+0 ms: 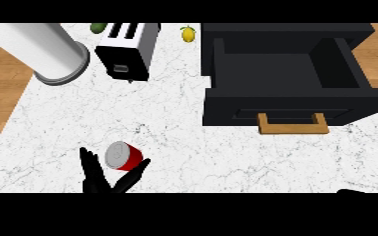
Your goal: Pick up the can, place it into the drawer and close the drawer
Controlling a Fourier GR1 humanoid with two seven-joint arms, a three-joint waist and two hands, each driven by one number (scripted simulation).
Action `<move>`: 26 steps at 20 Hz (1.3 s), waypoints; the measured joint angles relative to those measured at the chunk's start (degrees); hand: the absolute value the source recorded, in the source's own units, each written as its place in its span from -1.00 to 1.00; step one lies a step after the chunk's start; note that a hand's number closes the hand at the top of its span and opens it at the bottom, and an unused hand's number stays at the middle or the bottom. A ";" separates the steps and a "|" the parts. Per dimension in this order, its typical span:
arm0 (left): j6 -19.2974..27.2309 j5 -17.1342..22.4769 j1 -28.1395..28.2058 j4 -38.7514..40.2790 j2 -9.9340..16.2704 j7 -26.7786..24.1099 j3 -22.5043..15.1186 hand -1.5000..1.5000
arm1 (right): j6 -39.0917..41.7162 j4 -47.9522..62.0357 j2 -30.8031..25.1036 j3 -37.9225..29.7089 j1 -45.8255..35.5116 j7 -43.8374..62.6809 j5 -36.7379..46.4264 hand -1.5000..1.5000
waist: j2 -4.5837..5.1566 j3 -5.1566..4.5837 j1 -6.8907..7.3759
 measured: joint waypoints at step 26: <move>-16.71 -1.38 -18.77 14.84 1.27 -0.55 3.15 1.00 | -0.19 -0.36 0.10 -1.04 -3.50 1.57 2.36 -1.00 | 0.03 0.01 -0.19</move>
